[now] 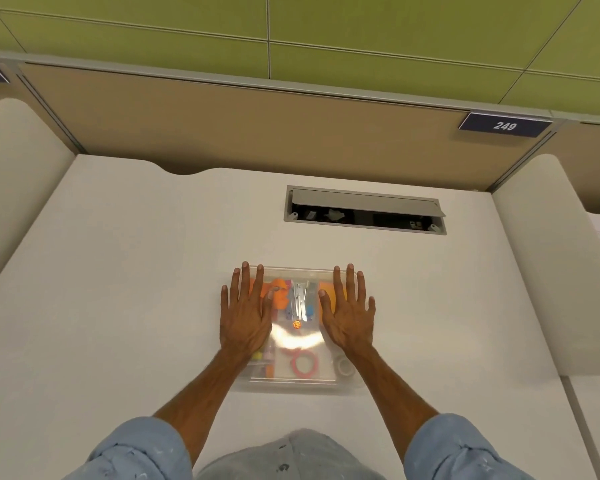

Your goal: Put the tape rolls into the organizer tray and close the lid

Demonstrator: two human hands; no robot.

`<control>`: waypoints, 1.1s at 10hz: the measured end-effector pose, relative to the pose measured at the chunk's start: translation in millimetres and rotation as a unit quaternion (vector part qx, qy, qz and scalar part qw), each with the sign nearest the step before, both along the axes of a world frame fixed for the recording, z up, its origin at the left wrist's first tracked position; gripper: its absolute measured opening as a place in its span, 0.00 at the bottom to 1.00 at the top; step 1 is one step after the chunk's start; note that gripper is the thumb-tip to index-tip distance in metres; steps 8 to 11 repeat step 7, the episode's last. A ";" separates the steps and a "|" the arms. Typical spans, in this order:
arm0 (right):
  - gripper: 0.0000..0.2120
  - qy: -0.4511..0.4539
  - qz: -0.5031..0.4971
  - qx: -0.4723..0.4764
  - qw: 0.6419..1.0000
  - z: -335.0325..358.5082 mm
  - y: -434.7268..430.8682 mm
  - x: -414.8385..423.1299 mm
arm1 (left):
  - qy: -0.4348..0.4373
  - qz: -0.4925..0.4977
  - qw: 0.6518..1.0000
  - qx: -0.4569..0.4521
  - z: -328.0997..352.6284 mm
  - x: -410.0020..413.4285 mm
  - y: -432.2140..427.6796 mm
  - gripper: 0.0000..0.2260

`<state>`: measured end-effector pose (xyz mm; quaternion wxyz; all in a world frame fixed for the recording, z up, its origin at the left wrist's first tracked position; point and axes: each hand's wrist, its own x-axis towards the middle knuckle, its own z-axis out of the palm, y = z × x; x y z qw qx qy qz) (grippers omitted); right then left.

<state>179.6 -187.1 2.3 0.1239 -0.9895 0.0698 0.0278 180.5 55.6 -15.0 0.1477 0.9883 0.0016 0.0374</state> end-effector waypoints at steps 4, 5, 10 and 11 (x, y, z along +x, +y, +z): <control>0.35 -0.017 -0.001 -0.016 1.000 1.6 -2.6 -10.7 | 0.022 -0.038 0.999 0.018 -3.4 7.4 5.3 0.34; 0.36 -0.004 0.018 -0.017 1.000 0.2 -9.9 -12.9 | 0.034 -0.048 0.998 0.017 -4.4 5.9 9.5 0.36; 0.36 -0.009 0.037 -0.013 0.999 5.9 -10.6 -6.5 | 0.028 -0.062 0.998 0.017 1.3 11.6 10.1 0.39; 0.36 -0.009 0.037 -0.013 0.999 5.9 -10.6 -6.5 | 0.028 -0.062 0.998 0.017 1.3 11.6 10.1 0.39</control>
